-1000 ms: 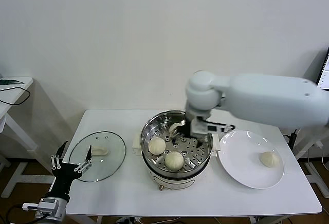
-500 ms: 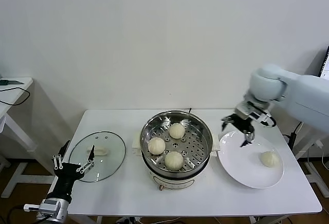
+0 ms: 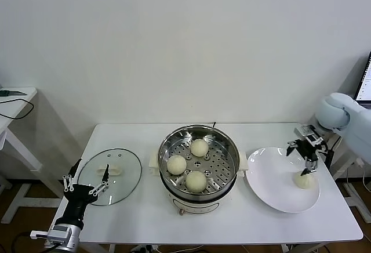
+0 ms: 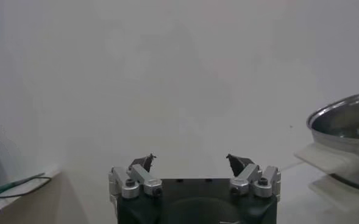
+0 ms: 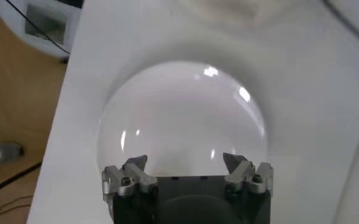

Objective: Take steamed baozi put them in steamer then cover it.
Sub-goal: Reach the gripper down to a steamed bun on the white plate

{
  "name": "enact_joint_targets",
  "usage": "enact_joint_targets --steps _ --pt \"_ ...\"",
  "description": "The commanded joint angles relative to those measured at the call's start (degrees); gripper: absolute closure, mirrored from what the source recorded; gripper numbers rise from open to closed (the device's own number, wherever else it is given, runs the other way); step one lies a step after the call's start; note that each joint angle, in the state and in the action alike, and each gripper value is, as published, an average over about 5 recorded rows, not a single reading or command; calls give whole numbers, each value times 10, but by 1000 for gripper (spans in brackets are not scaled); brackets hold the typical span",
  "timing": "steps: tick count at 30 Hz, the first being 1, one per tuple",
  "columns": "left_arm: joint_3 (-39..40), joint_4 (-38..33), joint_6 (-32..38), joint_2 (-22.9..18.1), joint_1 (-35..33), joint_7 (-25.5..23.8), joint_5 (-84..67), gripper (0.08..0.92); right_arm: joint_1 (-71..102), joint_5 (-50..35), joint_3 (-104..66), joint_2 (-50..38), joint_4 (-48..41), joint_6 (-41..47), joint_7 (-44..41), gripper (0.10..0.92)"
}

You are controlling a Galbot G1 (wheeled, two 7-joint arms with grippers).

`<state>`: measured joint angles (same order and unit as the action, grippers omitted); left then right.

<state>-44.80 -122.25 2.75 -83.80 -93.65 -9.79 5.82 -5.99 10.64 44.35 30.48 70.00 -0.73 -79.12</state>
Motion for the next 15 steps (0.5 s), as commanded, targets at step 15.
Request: enact_joint_targets --steps 15 --pt "3 8 3 -1 2 0 7 177 159 128 -193 65 -146 -26 27 203"
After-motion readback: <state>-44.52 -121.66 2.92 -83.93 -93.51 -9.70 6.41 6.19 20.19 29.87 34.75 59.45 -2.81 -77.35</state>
